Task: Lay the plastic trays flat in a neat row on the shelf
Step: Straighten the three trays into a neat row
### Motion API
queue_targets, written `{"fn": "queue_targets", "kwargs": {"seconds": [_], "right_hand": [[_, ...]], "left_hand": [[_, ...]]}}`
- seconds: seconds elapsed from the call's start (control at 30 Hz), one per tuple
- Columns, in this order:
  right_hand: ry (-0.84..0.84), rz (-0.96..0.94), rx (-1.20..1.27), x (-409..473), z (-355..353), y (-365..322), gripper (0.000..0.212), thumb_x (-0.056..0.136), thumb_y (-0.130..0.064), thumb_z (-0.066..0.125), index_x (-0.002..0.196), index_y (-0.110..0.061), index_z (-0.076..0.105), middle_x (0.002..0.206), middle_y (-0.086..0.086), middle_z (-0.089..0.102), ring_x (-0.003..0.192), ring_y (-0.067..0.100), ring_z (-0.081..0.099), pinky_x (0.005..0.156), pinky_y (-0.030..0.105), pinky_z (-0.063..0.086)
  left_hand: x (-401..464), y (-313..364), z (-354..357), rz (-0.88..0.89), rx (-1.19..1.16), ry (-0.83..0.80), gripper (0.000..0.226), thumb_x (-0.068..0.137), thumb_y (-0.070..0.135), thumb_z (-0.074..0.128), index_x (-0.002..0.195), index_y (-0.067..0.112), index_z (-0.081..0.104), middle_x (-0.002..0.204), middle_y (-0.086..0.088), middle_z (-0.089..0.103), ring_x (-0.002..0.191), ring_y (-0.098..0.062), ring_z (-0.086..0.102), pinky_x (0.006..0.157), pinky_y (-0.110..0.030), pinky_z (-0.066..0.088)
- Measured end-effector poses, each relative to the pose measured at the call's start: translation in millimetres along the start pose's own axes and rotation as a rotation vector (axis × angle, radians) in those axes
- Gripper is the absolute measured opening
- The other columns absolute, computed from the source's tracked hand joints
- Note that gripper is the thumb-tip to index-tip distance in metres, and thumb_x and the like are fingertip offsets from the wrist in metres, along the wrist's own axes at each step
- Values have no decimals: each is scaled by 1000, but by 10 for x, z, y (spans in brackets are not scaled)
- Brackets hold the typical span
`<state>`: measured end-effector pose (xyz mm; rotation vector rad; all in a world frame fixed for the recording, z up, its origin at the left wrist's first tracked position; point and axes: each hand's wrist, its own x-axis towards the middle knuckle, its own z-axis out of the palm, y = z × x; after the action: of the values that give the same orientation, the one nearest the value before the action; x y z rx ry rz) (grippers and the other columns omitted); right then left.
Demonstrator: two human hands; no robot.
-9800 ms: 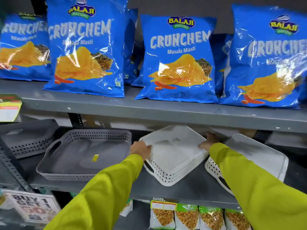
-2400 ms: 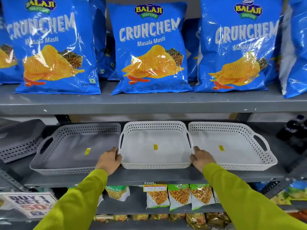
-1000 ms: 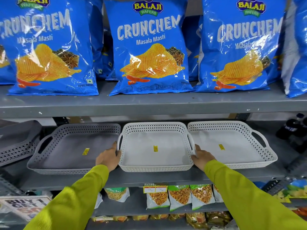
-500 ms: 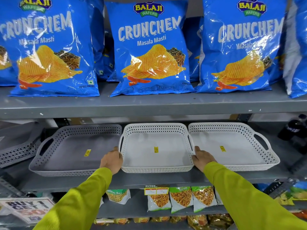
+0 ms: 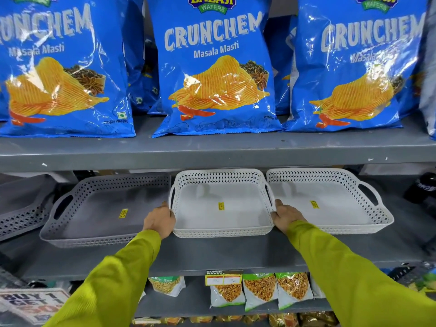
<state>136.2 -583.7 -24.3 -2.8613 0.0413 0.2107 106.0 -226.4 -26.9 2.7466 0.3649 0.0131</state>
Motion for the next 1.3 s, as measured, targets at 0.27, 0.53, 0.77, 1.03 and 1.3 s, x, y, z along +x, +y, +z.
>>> {"fn": "queue_targets", "kwargs": {"seconds": [0.27, 0.53, 0.77, 1.03, 1.3], "right_hand": [[-9, 15, 11, -11, 28, -7, 44, 96, -29, 38, 131, -3, 37, 122, 21, 61, 110, 37, 58, 89, 38, 48], [-21, 37, -15, -250, 74, -16, 45, 96, -29, 37, 134, -4, 35, 126, 20, 59, 113, 37, 57, 91, 38, 48], [-40, 53, -37, -461, 107, 8, 53, 97, -30, 35, 143, -5, 26, 130, 20, 57, 116, 36, 56, 92, 39, 48], [-32, 68, -56, -622, 141, 14, 50, 97, -28, 34, 141, -5, 27, 126, 19, 59, 112, 36, 57, 89, 37, 48], [-8, 63, -75, -700, 176, 22, 45, 96, -27, 33, 135, -5, 33, 120, 19, 61, 108, 35, 59, 81, 36, 45]], "left_hand": [[-49, 10, -2, 12, 32, 12, 29, 94, 22, 38, 112, 3, 52, 110, -24, 68, 100, -44, 63, 84, -44, 51], [-307, -23, -15, 4, 28, 9, 29, 95, 20, 38, 116, 4, 49, 111, -24, 68, 99, -46, 64, 84, -46, 51], [-498, -62, -37, 12, 48, 0, 32, 97, 21, 36, 121, 3, 46, 113, -24, 67, 102, -45, 63, 86, -45, 50], [-666, -69, -55, -8, 47, -22, 32, 97, 22, 35, 122, 4, 44, 114, -23, 66, 103, -43, 62, 85, -44, 50], [-710, -96, -46, -14, 41, -29, 35, 97, 22, 33, 126, 5, 42, 114, -22, 66, 102, -43, 63, 86, -44, 50]]}}
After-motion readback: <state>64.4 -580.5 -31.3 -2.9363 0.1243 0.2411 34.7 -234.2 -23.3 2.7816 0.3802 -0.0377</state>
